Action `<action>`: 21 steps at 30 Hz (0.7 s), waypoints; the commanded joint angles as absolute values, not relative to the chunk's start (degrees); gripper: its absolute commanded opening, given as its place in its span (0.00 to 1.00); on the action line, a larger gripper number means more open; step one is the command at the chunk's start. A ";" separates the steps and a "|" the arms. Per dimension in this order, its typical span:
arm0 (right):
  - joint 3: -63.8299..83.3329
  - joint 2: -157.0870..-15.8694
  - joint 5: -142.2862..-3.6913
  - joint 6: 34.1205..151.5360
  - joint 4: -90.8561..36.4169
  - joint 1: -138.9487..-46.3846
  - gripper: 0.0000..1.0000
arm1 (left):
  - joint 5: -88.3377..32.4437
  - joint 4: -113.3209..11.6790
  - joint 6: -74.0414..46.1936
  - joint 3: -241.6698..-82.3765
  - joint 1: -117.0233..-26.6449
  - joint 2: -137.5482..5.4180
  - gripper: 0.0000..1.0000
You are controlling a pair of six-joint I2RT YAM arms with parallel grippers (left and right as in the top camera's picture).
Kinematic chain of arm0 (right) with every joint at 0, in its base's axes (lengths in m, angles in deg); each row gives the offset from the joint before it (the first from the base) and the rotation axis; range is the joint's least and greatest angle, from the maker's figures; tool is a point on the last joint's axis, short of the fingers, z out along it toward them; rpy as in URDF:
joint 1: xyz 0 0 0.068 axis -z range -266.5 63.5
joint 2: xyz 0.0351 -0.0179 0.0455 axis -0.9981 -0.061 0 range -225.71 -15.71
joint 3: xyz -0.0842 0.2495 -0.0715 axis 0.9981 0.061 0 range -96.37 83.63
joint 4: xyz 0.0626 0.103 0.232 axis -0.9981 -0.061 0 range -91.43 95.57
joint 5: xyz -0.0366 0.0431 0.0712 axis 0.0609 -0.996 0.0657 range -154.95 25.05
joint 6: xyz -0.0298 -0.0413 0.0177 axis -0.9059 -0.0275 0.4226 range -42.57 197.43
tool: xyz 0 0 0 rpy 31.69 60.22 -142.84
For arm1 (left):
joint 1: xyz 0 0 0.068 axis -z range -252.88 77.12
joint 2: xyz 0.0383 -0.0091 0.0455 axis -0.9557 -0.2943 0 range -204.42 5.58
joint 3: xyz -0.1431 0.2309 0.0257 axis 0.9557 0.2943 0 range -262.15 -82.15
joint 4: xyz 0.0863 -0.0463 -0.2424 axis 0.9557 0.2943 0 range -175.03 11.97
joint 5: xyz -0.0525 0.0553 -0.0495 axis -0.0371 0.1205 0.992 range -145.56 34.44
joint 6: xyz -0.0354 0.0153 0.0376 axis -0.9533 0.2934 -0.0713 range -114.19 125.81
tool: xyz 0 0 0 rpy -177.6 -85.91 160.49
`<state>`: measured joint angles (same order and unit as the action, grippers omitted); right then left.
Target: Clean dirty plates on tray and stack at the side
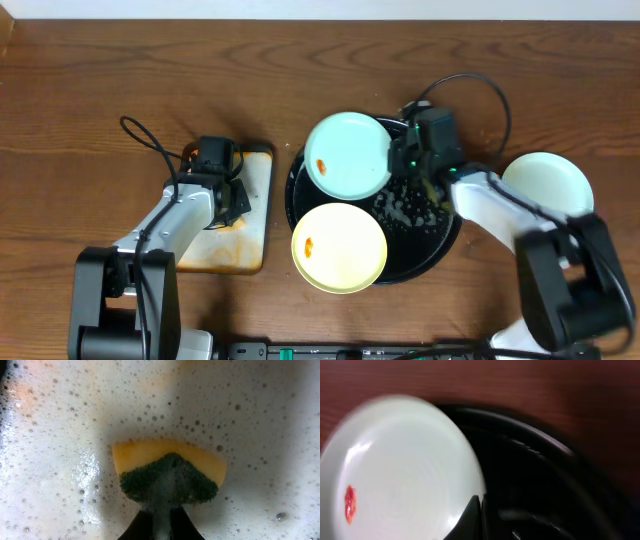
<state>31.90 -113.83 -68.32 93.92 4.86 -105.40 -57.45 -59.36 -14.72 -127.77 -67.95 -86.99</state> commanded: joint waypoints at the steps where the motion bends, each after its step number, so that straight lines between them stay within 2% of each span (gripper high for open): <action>1: 31.66 -109.96 -59.49 92.63 0.31 -105.22 0.01 | -57.50 -59.22 -14.35 -126.68 -68.19 -89.46 0.08; 8: 31.66 -108.21 -58.46 97.83 -8.28 -105.22 0.01 | -57.50 -59.25 -14.35 -126.68 -68.22 -89.46 0.07; 14: 31.66 -108.30 -68.45 84.92 -4.00 -105.29 0.38 | -57.50 -59.27 -14.35 -126.68 -68.22 -89.46 0.07; 16: 31.66 -108.70 -68.58 84.17 -3.80 -105.29 0.44 | -57.50 -59.25 -14.33 -126.68 -68.22 -89.46 0.07; 21: 31.66 -113.70 -72.34 73.62 -0.04 -105.27 0.42 | -57.50 -59.27 -14.35 -126.68 -68.22 -89.46 0.07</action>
